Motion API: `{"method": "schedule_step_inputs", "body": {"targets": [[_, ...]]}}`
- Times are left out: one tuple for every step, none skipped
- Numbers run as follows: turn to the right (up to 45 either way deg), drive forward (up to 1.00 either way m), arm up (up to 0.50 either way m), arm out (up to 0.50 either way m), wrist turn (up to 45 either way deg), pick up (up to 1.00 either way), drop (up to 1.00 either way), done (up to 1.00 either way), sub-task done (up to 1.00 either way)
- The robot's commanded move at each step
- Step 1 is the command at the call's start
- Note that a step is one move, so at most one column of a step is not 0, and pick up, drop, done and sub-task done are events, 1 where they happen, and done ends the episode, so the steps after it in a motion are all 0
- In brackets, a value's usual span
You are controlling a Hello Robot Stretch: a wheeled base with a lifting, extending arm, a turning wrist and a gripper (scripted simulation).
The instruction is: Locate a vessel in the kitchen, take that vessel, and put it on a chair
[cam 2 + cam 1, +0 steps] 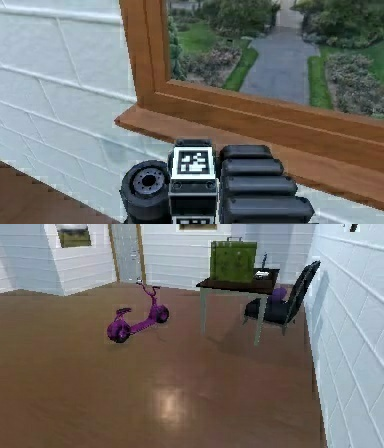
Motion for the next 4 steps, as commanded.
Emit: {"method": "schedule_step_inputs", "body": {"targets": [[-45.0,0.0,0.0,0.0,0.0,0.0,0.0,0.0,0.0],[-45.0,0.0,0.0,0.0,0.0,0.0,0.0,0.0,0.0],[-45.0,0.0,0.0,0.0,0.0,0.0,0.0,0.0,0.0],[-39.0,0.0,0.0,0.0,0.0,0.0,0.0,0.0,0.0]]}}
